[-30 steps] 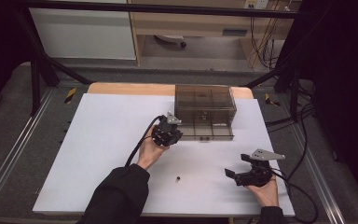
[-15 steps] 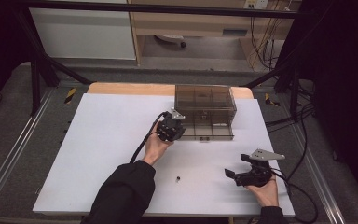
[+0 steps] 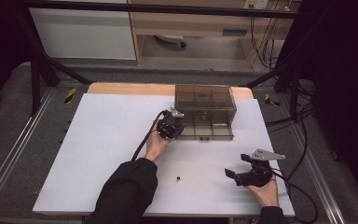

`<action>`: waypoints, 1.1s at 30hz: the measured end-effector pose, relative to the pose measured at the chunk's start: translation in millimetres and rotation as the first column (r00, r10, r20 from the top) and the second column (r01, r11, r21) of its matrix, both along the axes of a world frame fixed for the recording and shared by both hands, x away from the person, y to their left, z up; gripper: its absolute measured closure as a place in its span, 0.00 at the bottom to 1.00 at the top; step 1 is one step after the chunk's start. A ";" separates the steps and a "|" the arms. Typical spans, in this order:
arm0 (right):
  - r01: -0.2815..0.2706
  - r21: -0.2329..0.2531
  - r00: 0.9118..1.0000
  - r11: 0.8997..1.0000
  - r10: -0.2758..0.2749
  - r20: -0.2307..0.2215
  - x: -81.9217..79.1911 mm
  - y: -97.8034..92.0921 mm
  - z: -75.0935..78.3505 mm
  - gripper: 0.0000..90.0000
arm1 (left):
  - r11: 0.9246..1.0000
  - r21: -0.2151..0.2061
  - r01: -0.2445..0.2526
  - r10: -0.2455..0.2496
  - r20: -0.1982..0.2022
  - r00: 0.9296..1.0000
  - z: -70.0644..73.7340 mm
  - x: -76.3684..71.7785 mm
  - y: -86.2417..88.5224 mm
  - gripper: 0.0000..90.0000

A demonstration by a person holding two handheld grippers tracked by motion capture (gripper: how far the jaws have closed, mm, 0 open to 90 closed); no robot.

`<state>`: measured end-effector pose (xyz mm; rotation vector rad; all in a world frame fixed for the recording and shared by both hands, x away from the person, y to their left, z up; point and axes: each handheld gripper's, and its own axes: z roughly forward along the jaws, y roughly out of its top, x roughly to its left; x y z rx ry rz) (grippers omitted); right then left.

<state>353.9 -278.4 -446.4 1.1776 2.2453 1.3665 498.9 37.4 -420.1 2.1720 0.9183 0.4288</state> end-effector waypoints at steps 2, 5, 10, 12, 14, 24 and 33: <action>0.000 0.002 1.000 1.000 0.000 0.003 -0.1 -0.2 0.1 0.01 | 1.000 0.000 -0.002 0.002 -0.007 1.000 -2.3 1.0 -0.9 0.90; 0.000 0.002 1.000 1.000 0.000 0.004 -0.1 -0.3 0.1 0.00 | 1.000 0.006 0.000 0.000 -0.011 1.000 -5.6 2.4 -1.7 0.90; 0.000 0.001 1.000 1.000 0.000 0.005 0.0 -0.6 -0.1 0.01 | 1.000 0.008 0.006 -0.006 -0.015 1.000 -7.1 3.2 -1.3 0.83; 0.000 0.002 1.000 1.000 0.000 0.004 -0.1 -0.6 -0.1 0.00 | 1.000 0.006 0.009 -0.009 -0.009 1.000 -4.5 2.0 -0.2 0.80; 0.001 0.003 1.000 1.000 -0.001 0.003 -0.4 -0.9 0.2 0.00 | 1.000 0.003 0.014 -0.014 -0.006 1.000 -0.6 -0.4 1.9 0.76; 0.004 0.008 1.000 1.000 -0.004 0.000 -0.5 -1.2 0.5 0.01 | 0.998 -0.035 0.060 -0.060 0.006 0.998 18.5 -26.7 17.0 0.53; 0.005 0.006 1.000 1.000 -0.005 -0.001 -0.3 -1.1 0.3 0.00 | 0.996 -0.020 0.082 -0.082 0.011 0.997 16.5 -55.5 31.8 0.32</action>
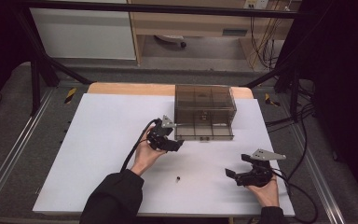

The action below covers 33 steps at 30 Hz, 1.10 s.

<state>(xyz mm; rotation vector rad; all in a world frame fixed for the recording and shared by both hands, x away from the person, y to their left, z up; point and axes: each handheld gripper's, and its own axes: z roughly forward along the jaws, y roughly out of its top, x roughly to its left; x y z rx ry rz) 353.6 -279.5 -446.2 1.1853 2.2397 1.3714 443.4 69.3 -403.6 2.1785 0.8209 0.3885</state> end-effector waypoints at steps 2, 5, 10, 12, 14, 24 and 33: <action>0.001 0.001 1.000 1.000 -0.001 -0.002 -0.1 0.0 0.1 0.00 | 1.000 -0.003 0.000 0.000 0.000 1.000 -0.3 -5.0 2.8 0.28; 0.000 0.000 1.000 1.000 0.000 0.000 0.0 -0.1 0.1 0.00 | 1.000 -0.015 0.000 0.000 -0.007 1.000 -1.7 -13.0 8.8 0.22; 0.000 -0.001 1.000 1.000 0.000 0.000 0.1 0.0 -0.1 0.00 | 1.000 -0.021 -0.003 0.002 -0.026 1.000 -5.9 -24.9 20.9 0.14; -0.001 -0.001 1.000 1.000 0.001 0.000 0.1 0.0 -0.1 0.00 | 1.000 -0.020 -0.001 0.001 -0.032 0.999 -7.0 -28.7 25.0 0.14; 0.000 -0.003 1.000 1.000 0.000 0.000 0.1 0.0 -0.1 0.00 | 1.000 -0.014 -0.002 0.001 -0.033 0.999 -7.2 -32.2 28.1 0.12; 0.001 -0.005 1.000 1.000 -0.001 -0.002 0.3 0.4 -0.5 0.00 | 1.000 -0.027 0.016 -0.017 -0.046 0.999 -11.0 -54.5 33.0 0.06; 0.000 -0.006 1.000 1.000 0.000 0.000 0.2 0.2 -0.5 0.00 | 0.998 -0.034 0.057 -0.058 -0.058 0.997 -14.8 -71.5 25.4 0.07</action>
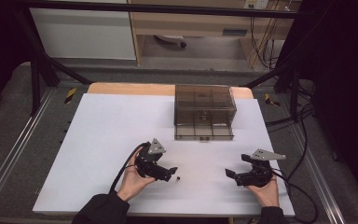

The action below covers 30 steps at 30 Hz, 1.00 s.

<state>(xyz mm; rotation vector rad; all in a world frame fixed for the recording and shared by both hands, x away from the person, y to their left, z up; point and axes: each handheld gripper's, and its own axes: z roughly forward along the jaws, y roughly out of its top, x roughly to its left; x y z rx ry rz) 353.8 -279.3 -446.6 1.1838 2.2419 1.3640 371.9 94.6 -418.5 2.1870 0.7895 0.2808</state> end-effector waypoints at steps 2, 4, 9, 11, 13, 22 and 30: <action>0.000 0.000 1.000 1.000 0.000 -0.002 0.0 0.1 0.0 0.00 | 1.000 -0.006 0.015 -0.015 -0.007 1.000 -1.3 -3.5 -1.9 0.08; 0.000 0.000 1.000 1.000 0.000 -0.002 -0.1 0.1 0.0 0.00 | 1.000 -0.008 0.022 -0.022 -0.012 1.000 -2.9 -6.7 -3.6 0.10; 0.000 -0.001 1.000 1.000 0.000 -0.004 0.0 0.3 -0.1 0.00 | 0.999 0.008 0.037 -0.037 -0.019 0.999 -8.9 -13.1 -9.1 0.16; -0.001 -0.002 1.000 1.000 0.001 -0.005 -0.1 0.2 -0.1 0.00 | 0.999 0.008 0.040 -0.040 -0.026 0.999 -10.7 -15.3 -10.8 0.19; -0.001 -0.002 1.000 1.000 0.001 -0.006 -0.1 0.2 -0.1 0.00 | 0.999 0.008 0.044 -0.044 -0.032 0.999 -13.0 -17.2 -12.5 0.24; -0.001 -0.004 1.000 1.000 0.001 -0.004 0.1 0.4 -0.4 0.00 | 0.998 0.012 0.064 -0.063 -0.073 0.995 -20.6 -24.1 -21.2 0.48; -0.002 -0.004 1.000 1.000 0.002 -0.005 0.1 0.3 -0.3 0.00 | 0.998 0.026 0.053 -0.050 -0.086 0.995 -25.6 -28.2 -26.3 0.66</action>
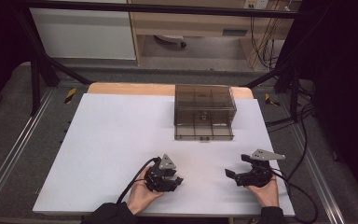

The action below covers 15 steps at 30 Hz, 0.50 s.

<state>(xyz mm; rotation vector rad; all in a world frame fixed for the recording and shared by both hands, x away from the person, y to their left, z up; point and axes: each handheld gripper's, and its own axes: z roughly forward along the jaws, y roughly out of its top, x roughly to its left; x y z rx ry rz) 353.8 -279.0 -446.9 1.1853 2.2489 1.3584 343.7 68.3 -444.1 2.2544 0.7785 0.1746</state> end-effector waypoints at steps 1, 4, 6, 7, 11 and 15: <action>0.000 0.000 1.000 1.000 0.000 0.000 0.0 0.0 0.0 0.00 | 1.000 -0.001 -0.002 0.002 0.002 1.000 -0.6 -0.6 -0.5 0.68; 0.000 0.001 1.000 1.000 0.000 0.000 0.1 -0.1 0.1 0.00 | 1.000 0.006 -0.006 0.006 0.002 1.000 -2.2 -1.8 -2.4 0.73; 0.001 0.003 1.000 1.000 -0.001 -0.001 0.0 0.1 0.1 0.00 | 1.000 0.013 -0.002 0.002 0.007 1.000 -2.7 -2.4 -3.1 0.76; 0.000 0.000 1.000 1.000 0.000 0.000 0.0 0.0 0.1 0.00 | 1.000 0.015 -0.006 0.006 0.014 1.000 -3.0 -2.9 -3.7 0.78; 0.000 0.001 1.000 1.000 0.000 -0.001 0.1 -0.1 0.1 0.00 | 1.000 0.017 -0.013 0.012 0.016 1.000 -3.3 -3.1 -3.8 0.83; 0.000 0.002 1.000 1.000 0.000 0.000 0.1 -0.1 0.1 0.00 | 1.000 0.020 -0.018 0.018 0.017 1.000 -3.4 -3.0 -3.3 0.88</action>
